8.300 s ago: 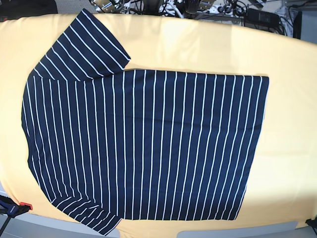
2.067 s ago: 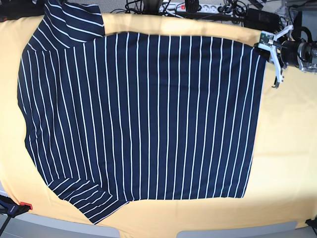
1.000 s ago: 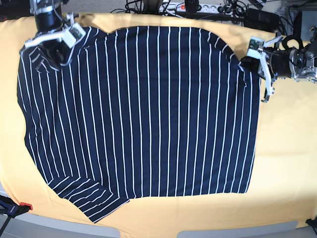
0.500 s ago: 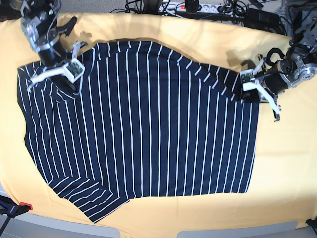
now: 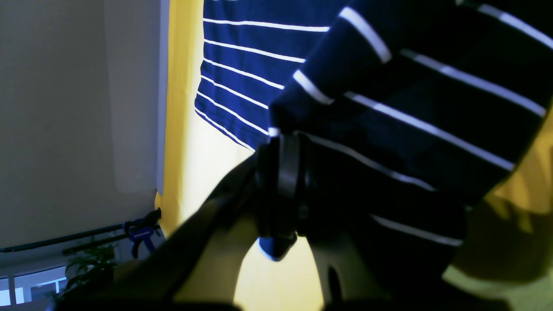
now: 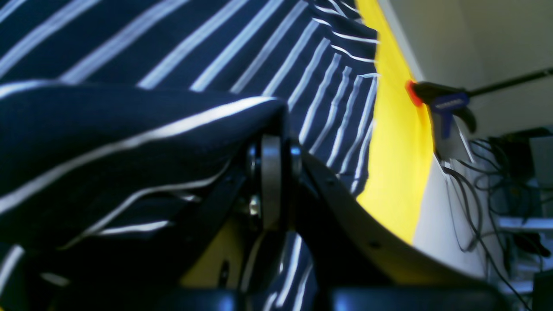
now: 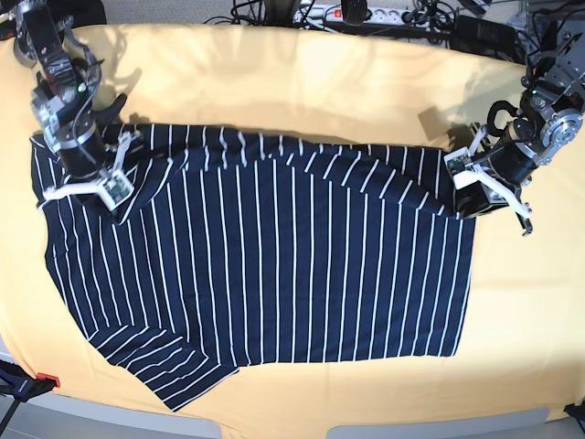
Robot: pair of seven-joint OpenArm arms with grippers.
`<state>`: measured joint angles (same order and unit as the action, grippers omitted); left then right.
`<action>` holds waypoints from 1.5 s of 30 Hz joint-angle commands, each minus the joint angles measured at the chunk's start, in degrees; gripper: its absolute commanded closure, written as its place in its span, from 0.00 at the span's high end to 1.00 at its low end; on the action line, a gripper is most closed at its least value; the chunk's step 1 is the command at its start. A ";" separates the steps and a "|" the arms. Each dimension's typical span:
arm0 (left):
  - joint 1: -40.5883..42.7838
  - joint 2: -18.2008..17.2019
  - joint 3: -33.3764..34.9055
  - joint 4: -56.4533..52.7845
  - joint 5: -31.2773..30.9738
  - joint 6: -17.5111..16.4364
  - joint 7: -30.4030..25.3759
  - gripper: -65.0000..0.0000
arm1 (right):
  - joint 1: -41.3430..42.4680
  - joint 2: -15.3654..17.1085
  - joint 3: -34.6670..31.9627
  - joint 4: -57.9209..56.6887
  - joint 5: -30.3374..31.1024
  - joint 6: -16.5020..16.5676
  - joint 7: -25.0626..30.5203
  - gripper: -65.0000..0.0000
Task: Fold the T-shirt properly
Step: 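Drag the grasped edges with both grippers to straighten the shirt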
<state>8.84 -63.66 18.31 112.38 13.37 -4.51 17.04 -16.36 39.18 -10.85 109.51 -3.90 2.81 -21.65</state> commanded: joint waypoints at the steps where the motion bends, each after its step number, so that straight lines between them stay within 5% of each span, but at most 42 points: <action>1: -0.61 -1.22 -0.74 0.59 0.11 1.14 -0.22 0.00 | 1.29 0.94 0.57 0.20 -0.42 -0.85 1.11 0.00; 9: -0.61 -1.25 -0.74 0.59 0.11 1.11 -0.24 0.00 | 6.60 0.96 0.59 -1.40 -0.31 -2.03 1.14 0.00; 17: -0.63 -1.22 -0.74 0.59 0.11 1.11 -0.24 0.00 | 10.91 0.81 0.57 -4.33 5.64 4.50 1.90 0.00; 32: -0.66 0.81 -0.74 0.59 1.60 0.48 0.87 0.01 | 13.20 0.63 0.57 -11.50 5.64 4.76 3.72 0.00; 35: -0.66 0.79 -0.74 0.59 3.34 0.76 1.07 0.39 | 13.22 0.61 0.57 -11.50 5.64 2.91 4.09 0.31; 37: -0.63 0.81 -0.74 0.59 2.43 3.80 1.05 0.61 | 13.22 0.52 0.57 -11.50 5.57 0.44 4.07 0.50; 38: -0.63 0.81 -0.74 0.59 2.47 6.58 1.27 0.67 | 13.20 0.52 0.57 -11.50 5.60 -1.68 4.00 0.51; 42: -0.79 0.81 -0.74 0.59 4.00 20.20 4.50 0.68 | 13.22 0.57 0.57 -11.50 5.16 -10.05 1.36 0.51; 45: -0.79 0.79 -0.74 0.59 3.93 22.12 6.10 0.68 | 13.20 0.59 0.57 -11.39 5.16 -10.03 -2.23 0.51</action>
<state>8.71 -61.73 18.26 112.38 16.78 16.47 23.44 -4.10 38.57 -10.96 97.17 2.00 -6.46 -25.06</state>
